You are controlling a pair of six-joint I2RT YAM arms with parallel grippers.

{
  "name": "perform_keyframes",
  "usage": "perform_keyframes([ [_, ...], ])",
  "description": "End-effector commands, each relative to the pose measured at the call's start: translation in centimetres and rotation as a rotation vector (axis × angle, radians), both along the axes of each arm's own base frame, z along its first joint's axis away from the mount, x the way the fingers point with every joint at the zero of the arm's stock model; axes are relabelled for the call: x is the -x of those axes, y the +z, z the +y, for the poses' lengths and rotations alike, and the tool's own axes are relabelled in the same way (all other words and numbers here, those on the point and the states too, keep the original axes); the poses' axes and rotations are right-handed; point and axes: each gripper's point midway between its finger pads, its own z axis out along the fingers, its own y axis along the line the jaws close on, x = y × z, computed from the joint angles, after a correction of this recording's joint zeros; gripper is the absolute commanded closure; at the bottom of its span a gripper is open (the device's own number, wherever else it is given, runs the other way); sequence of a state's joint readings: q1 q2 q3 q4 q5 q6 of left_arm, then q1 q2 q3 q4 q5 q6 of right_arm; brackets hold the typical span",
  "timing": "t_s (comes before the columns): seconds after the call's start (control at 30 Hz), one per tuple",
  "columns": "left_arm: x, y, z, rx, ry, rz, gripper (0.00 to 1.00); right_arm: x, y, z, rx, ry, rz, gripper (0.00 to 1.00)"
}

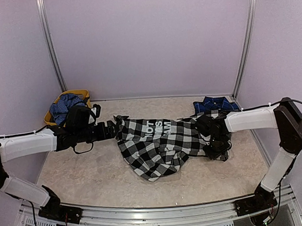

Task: Fold and stack the long sleeve shirts
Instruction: Flatten out the crumpled shirt at the center of the board.

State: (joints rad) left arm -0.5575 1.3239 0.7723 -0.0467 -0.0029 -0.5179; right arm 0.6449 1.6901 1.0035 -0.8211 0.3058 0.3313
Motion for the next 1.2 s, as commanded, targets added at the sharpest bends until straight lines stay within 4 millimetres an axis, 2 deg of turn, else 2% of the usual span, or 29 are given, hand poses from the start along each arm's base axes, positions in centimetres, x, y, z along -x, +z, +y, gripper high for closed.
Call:
perform_keyframes([
  [0.0,4.0,-2.4,-1.9,0.078,-0.067,0.088,0.06,-0.4,1.7,0.3,-0.025,0.001,-0.04,0.82],
  [0.1,5.7,-3.7,-3.0,0.127,-0.097,0.115,0.05,-0.3,2.2,0.9,-0.049,0.013,-0.045,0.9],
  [0.2,6.4,-5.0,-3.6,0.154,-0.117,0.14,0.05,-0.1,2.6,1.3,-0.067,0.024,-0.047,0.96],
  [0.37,6.2,-7.3,-4.4,0.146,-0.136,0.175,0.08,-0.1,3.6,1.4,-0.085,0.03,-0.066,1.0],
  [0.6,5.1,-10.2,-5.2,0.122,-0.138,0.233,0.23,-0.1,4.9,1.0,-0.079,0.027,-0.092,1.0],
  [0.8,4.0,-11.2,-5.8,0.154,-0.152,0.237,0.44,-0.1,5.3,1.0,-0.087,0.028,-0.103,1.0],
  [0.87,3.7,-11.1,-6.4,0.188,-0.174,0.232,0.58,-0.1,5.4,1.0,-0.089,0.028,-0.104,1.0],
  [0.97,3.3,-11.1,-6.9,0.207,-0.191,0.223,0.85,-0.1,5.9,0.9,-0.09,0.017,-0.114,1.0],
  [1.03,3.0,-10.8,-6.9,0.218,-0.196,0.218,0.98,-0.1,6.3,0.7,-0.092,0.007,-0.126,1.0],
  [1.13,2.7,-9.3,-5.7,0.22,-0.185,0.207,1.0,-0.2,7.6,0.3,-0.091,-0.01,-0.154,1.0],
  [1.17,2.4,-7.8,-5.0,0.224,-0.175,0.184,1.0,-0.2,8.1,0.2,-0.094,-0.013,-0.167,1.0],
])
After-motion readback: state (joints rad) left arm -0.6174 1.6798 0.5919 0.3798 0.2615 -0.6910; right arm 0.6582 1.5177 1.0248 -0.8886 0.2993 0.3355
